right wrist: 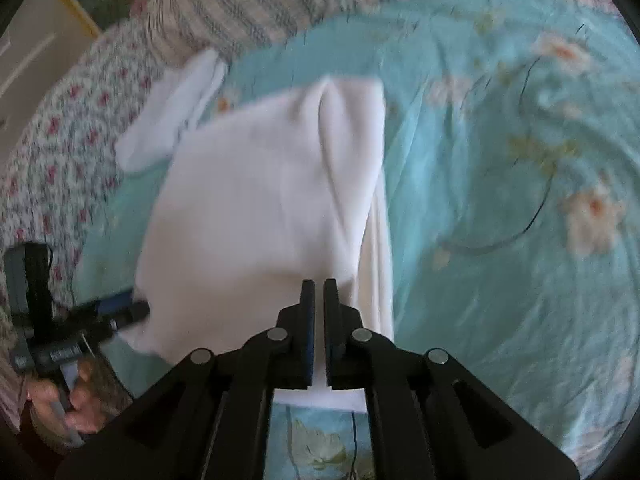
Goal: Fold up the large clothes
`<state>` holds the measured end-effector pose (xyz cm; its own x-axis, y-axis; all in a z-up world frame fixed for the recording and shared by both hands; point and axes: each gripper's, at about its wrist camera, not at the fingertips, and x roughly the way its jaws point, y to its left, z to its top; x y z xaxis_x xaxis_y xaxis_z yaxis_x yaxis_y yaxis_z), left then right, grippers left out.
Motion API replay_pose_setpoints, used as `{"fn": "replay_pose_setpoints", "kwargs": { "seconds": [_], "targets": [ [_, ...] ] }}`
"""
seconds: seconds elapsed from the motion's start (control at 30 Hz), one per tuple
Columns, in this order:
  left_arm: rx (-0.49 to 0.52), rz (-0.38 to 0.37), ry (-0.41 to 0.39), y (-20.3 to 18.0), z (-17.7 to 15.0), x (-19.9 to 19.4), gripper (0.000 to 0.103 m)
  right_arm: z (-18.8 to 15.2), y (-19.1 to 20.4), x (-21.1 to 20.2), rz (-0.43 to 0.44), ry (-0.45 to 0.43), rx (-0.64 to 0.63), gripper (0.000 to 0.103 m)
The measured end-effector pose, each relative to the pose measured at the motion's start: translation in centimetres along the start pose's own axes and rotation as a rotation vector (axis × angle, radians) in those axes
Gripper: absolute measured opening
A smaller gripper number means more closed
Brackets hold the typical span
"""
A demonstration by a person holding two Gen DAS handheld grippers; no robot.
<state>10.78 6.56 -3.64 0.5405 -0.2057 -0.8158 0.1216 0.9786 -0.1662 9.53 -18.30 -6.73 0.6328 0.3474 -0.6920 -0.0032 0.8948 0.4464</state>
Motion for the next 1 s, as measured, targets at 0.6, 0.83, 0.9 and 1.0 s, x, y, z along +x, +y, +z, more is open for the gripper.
{"fn": "replay_pose_setpoints", "kwargs": {
  "seconds": [0.6,0.83,0.9,1.0],
  "targets": [
    [0.079,0.077,0.002,-2.2,4.3,4.5,0.072,4.9,-1.6,4.4,0.002,0.005,0.078,0.012],
    [0.082,0.085,0.003,-2.4,4.4,4.8,0.072,5.1,-1.2,3.1,-0.105,-0.052,0.055,0.029],
    [0.083,0.087,-0.001,-2.5,4.2,4.8,0.073,5.4,-0.1,1.1,-0.126,-0.134,0.006,0.029],
    [0.087,0.092,-0.007,-2.6,4.1,5.0,0.073,5.7,1.3,1.4,-0.007,-0.090,-0.052,0.029]
  ]
}}
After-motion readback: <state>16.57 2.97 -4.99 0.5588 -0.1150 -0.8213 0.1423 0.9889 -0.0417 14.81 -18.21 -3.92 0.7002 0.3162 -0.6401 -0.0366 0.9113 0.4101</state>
